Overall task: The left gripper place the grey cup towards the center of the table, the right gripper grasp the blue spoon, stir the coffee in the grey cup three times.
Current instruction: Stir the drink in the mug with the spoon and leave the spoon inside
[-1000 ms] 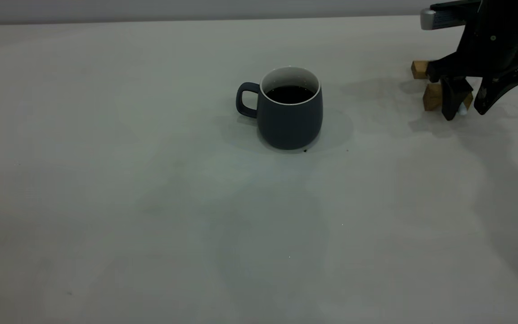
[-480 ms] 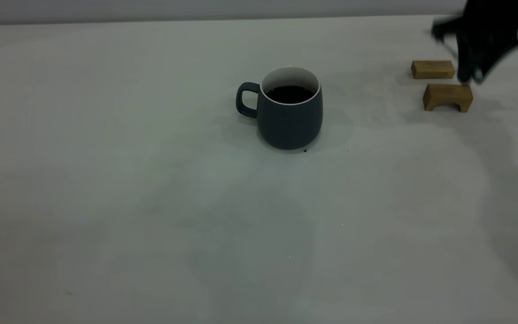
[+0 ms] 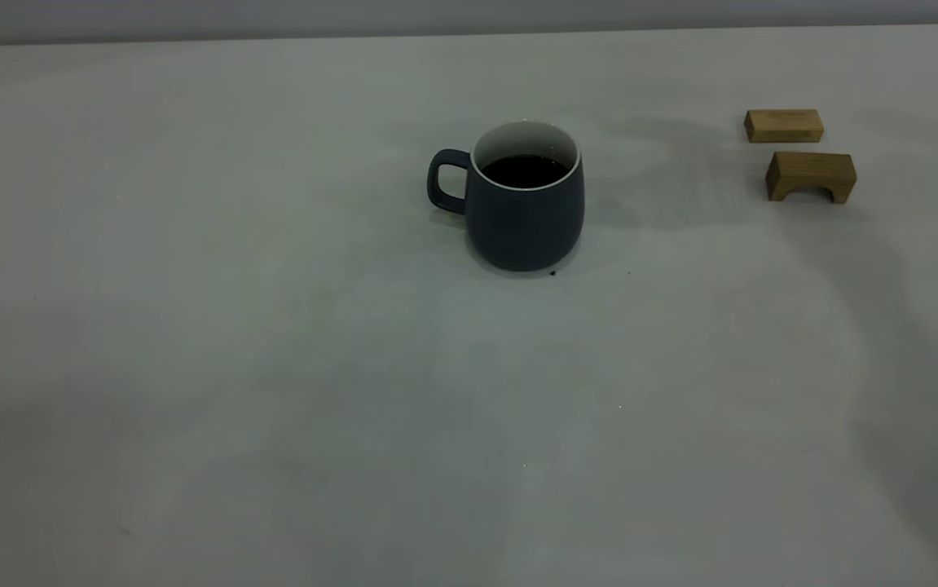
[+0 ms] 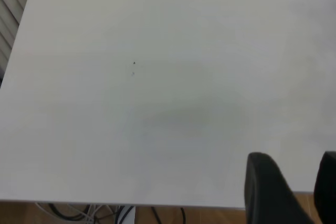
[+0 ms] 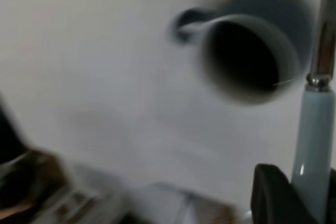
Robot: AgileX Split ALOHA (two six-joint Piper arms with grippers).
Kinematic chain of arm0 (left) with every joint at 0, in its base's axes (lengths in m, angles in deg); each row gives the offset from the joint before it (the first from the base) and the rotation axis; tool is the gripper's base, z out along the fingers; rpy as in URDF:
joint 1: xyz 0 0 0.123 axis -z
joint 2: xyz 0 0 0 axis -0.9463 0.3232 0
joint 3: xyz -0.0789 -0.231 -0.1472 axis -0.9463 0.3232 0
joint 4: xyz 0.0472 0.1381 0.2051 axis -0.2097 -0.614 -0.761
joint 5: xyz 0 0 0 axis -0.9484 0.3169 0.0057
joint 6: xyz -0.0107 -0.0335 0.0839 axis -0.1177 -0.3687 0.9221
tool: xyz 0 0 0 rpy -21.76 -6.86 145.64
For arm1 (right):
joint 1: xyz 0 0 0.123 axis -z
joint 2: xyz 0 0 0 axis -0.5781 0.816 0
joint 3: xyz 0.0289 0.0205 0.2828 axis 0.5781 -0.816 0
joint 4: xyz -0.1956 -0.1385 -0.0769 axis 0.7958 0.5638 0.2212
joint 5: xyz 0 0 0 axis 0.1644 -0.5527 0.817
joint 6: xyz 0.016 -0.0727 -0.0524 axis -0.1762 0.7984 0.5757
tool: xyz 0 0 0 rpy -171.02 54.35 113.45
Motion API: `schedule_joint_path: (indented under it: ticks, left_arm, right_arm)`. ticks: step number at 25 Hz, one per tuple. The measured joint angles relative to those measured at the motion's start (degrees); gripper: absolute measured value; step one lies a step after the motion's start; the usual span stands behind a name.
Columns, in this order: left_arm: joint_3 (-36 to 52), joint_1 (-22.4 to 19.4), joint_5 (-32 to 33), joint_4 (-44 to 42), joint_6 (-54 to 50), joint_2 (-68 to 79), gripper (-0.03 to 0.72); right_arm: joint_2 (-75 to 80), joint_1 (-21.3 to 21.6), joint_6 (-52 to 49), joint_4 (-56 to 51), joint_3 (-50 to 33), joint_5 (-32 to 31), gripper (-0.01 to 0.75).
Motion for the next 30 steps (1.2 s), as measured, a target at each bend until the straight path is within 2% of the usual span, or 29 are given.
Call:
schedule_joint_path:
  ticks: [5,18,27,30]
  left_arm:
    - [0.0,0.0,0.0,0.0,0.0,0.0,0.297]
    - [0.0,0.0,0.0,0.0,0.0,0.0,0.297]
    - [0.0,0.0,0.0,0.0,0.0,0.0,0.297]
    - [0.0,0.0,0.0,0.0,0.0,0.0,0.297]
  right_arm:
    - [0.0,-4.2,-7.1,-8.2,0.1,-0.2,0.137]
    - [0.8,-6.6,-40.4,-14.0,0.1,-0.2,0.137]
    - [6.7,-6.6,-41.6,-25.8,-0.1,0.2,0.137]
    - [7.4,-6.6,-45.0,-27.1,-0.1,0.3,0.137]
